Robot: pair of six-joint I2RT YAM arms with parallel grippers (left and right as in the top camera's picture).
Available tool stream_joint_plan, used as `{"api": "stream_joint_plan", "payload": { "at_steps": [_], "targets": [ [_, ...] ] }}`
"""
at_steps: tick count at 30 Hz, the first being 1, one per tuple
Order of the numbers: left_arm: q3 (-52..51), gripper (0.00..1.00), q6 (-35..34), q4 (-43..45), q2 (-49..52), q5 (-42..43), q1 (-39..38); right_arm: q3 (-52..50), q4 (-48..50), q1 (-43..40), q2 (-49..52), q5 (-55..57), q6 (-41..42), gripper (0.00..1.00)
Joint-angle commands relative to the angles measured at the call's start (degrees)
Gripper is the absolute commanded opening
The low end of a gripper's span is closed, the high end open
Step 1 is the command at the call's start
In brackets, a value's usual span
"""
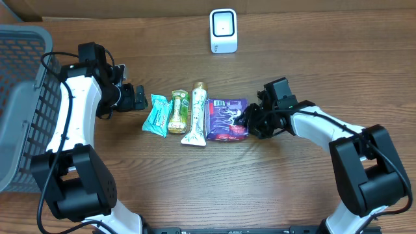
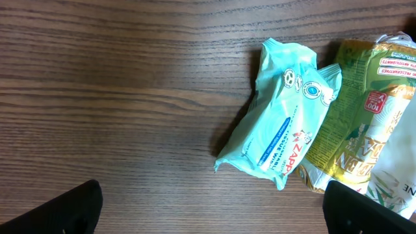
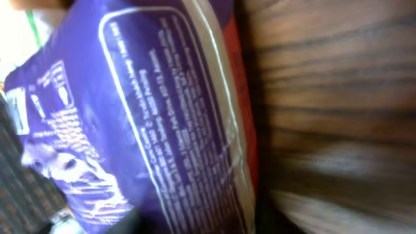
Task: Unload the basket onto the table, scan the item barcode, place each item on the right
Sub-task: 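Lower the right gripper onto the purple box and grasp it, then lift the purple box and carry it to the white scanner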
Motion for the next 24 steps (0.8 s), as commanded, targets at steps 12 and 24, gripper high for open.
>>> {"api": "stream_joint_plan", "payload": {
  "at_steps": [12, 24],
  "targets": [
    [-0.3, 0.99, 1.0, 0.2, -1.1, -0.4, -0.4, 5.2, -7.8, -2.2, -9.0, -2.6, -16.1, 0.04],
    [-0.3, 0.99, 1.1, 0.2, -1.1, -0.4, -0.4, 20.2, -26.7, -4.6, -24.0, 6.1, -35.6, 0.04]
  ]
}}
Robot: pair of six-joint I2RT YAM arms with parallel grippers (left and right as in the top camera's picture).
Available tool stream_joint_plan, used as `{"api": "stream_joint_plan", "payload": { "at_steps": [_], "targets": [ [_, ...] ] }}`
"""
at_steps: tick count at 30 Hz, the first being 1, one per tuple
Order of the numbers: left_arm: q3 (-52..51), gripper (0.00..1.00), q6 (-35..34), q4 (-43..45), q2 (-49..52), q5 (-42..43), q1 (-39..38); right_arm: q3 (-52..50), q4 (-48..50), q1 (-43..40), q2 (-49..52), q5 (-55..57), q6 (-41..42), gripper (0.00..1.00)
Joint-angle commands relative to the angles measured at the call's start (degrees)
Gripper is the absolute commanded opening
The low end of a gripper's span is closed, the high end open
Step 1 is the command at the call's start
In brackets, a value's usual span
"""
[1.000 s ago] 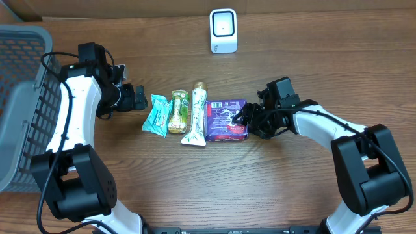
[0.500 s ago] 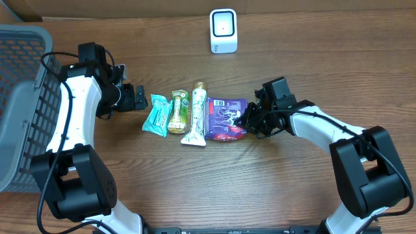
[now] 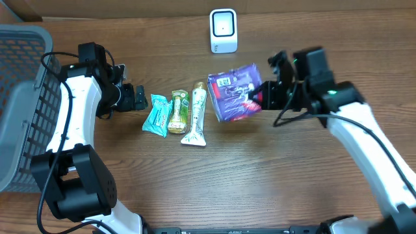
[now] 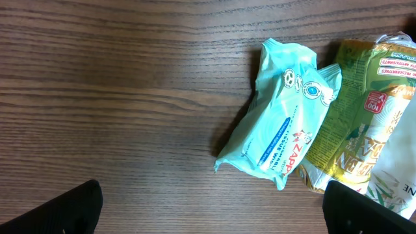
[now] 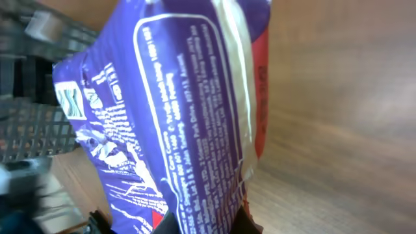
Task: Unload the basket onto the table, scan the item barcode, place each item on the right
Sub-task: 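Lift the purple box and carry it to the white scanner, then hold the purple box in front of the scanner window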
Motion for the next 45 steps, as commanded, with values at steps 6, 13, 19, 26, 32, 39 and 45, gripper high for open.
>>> {"api": "stream_joint_plan", "payload": {
  "at_steps": [6, 13, 19, 26, 32, 39, 45],
  "targets": [
    [-0.3, 1.00, 1.1, 0.2, -1.1, -0.4, -0.4, 3.7, -3.2, -0.1, -5.5, 12.7, -6.3, 0.04],
    [-0.3, 1.00, 1.1, 0.2, -1.1, -0.4, -0.4, 3.7, 4.0, 2.0, -3.5, 36.6, 3.8, 0.04],
    [-0.3, 1.00, 1.0, 0.2, -1.1, -0.4, -0.4, 3.7, 29.4, 8.5, 3.7, 73.3, -16.6, 0.04],
    [-0.3, 1.00, 1.1, 0.2, -1.1, -0.4, -0.4, 3.7, 66.7, 10.8, 16.2, 77.7, -58.0, 0.04],
    [-0.3, 1.00, 1.0, 0.2, -1.1, -0.4, -0.4, 3.7, 84.8, 9.9, 28.6, 69.9, -83.1, 0.04],
    [-0.3, 1.00, 1.0, 0.2, -1.1, -0.4, -0.4, 3.7, 96.7, 9.7, 38.2, 58.9, -89.6, 0.04],
    [-0.3, 1.00, 1.0, 0.2, -1.1, -0.4, -0.4, 3.8, 101.3, 9.4, 42.2, 51.5, -89.6, 0.04]
  ]
}}
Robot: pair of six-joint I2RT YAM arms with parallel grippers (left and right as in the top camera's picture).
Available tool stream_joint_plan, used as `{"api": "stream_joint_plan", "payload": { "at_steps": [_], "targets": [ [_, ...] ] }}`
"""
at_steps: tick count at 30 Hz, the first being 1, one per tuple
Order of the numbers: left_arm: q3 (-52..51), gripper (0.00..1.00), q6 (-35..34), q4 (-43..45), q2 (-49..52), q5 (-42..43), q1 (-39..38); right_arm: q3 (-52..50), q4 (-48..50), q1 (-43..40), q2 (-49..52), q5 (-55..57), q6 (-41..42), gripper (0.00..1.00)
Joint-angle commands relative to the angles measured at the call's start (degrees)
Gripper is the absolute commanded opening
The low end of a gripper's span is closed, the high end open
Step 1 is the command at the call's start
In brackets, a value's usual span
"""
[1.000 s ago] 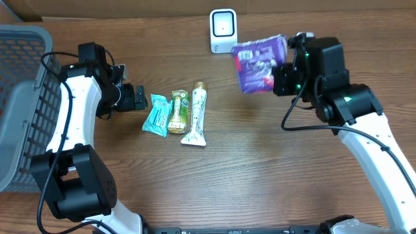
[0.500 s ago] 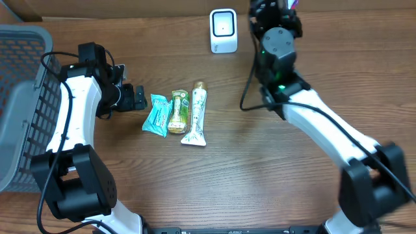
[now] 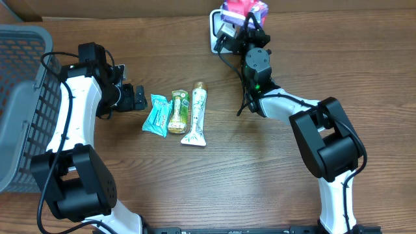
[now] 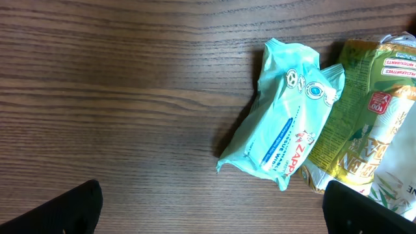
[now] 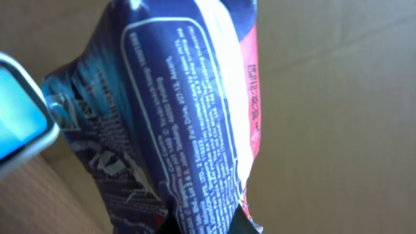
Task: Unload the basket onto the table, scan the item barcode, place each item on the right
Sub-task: 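Hold the purple box in front of the scanner window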
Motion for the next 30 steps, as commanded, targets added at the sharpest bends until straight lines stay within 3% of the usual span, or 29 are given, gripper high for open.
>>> {"api": "stream_joint_plan", "payload": {
  "at_steps": [1, 17, 30],
  "targets": [
    [-0.2, 0.99, 1.1, 0.1, -1.1, 0.0, -0.4, 0.7, 3.4, -0.4, 2.0, -6.6, -1.5, 0.04],
    [-0.2, 1.00, 1.1, 0.1, -1.1, 0.0, -0.4, 4.8, 4.4, -2.1, 6.1, -9.2, -3.9, 0.04],
    [-0.2, 0.99, 1.0, 0.1, -1.1, 0.0, -0.4, 5.3, 4.3, -4.0, 6.2, -12.0, 1.9, 0.04]
  ]
}}
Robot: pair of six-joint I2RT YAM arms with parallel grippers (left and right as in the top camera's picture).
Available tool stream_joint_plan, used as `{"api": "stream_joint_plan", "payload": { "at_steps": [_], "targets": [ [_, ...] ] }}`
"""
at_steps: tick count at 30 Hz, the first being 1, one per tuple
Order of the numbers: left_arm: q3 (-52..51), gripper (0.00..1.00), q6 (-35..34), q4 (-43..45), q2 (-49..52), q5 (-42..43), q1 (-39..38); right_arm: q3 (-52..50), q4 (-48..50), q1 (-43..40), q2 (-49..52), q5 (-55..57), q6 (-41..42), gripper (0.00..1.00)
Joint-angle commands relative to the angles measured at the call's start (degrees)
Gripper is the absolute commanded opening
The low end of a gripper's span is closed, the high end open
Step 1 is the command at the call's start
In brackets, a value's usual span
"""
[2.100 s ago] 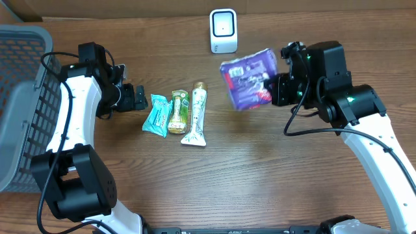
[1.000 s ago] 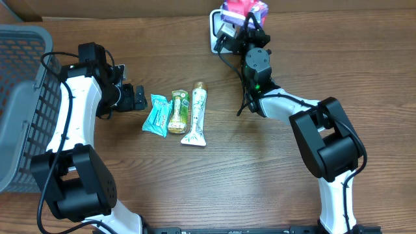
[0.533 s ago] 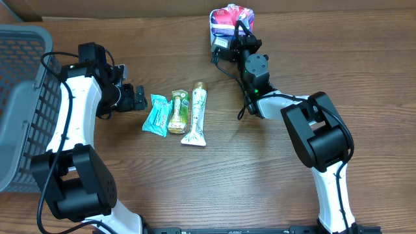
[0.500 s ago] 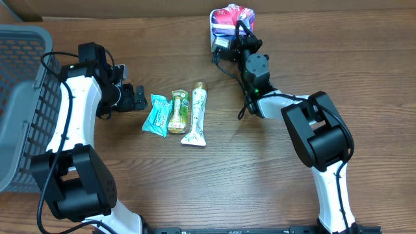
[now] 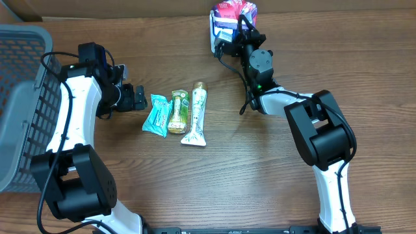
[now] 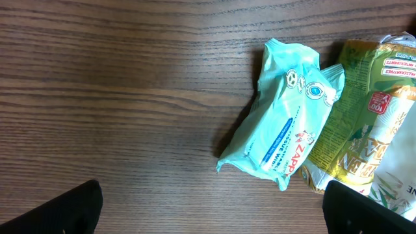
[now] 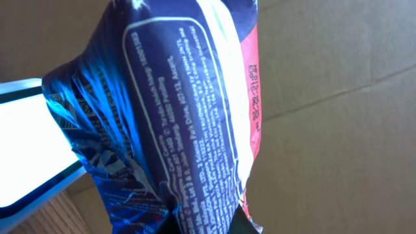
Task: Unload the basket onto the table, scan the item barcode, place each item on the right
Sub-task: 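Hold the purple box in front of the scanner window, then carry the purple box right and lower it onto the table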
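Observation:
My right gripper (image 5: pixel 234 25) is shut on the lower edge of a purple snack packet (image 5: pixel 234 10) and holds it up at the back of the table, right against the white scanner (image 5: pixel 216 40). In the right wrist view the packet (image 7: pixel 175 117) fills the middle with its printed back showing. The scanner's lit white face (image 7: pixel 26 149) sits just left of it, and my gripper (image 7: pixel 208 222) pinches the packet at the bottom. My left gripper (image 5: pixel 138 97) stands open low over the table, left of a teal packet (image 6: pixel 286 140).
A teal packet (image 5: pixel 156 114), a yellow-green packet (image 5: pixel 177 110) and a white tube (image 5: pixel 197 114) lie in a row mid-table. A grey mesh basket (image 5: pixel 19 97) stands at the far left. A cardboard wall (image 7: pixel 338 97) rises behind the scanner.
The purple packet has shifted slightly left and closer to the scanner. The scanner's face now shows larger and bright white in the right wrist view. The left arm has not moved.
My right gripper first gripped the purple packet lying at the right end of the row. It then held the packet in the air above the table, then up at the back by the scanner, and now against the scanner's lit face. The left gripper stayed open.

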Motion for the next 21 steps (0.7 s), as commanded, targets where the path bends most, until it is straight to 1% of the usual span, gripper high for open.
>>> {"api": "stream_joint_plan", "payload": {
  "at_steps": [1, 6, 10, 15, 17, 18, 21],
  "targets": [
    [-0.2, 1.00, 1.1, 0.1, -1.1, 0.0, -0.4, 2.6, 0.7, -1.8, -0.3, -1.4, 2.1, 0.04],
    [-0.2, 1.00, 1.0, 0.1, -1.1, 0.0, -0.4, 3.5, -0.4, -3.0, -0.3, -1.6, 2.1, 0.04],
    [-0.2, 0.99, 1.1, 0.1, -1.1, 0.0, -0.4, 3.5, 1.5, -2.2, -0.8, -0.3, 2.1, 0.04],
    [-0.2, 1.00, 1.1, 0.1, -1.1, 0.0, -0.4, 3.1, -2.2, -1.2, -7.4, -0.2, 2.8, 0.04],
    [-0.2, 1.00, 1.1, 0.1, -1.1, 0.0, -0.4, 2.4, -5.2, -1.2, -11.4, 0.7, 6.1, 0.04],
    [-0.2, 1.00, 1.1, 0.1, -1.1, 0.0, -0.4, 2.0, -8.2, -1.2, -14.3, 1.4, 9.3, 0.04],
    [-0.2, 1.00, 1.0, 0.1, -1.1, 0.0, -0.4, 1.9, -21.6, -1.2, -22.6, 2.7, 19.1, 0.04]
  ]
}}
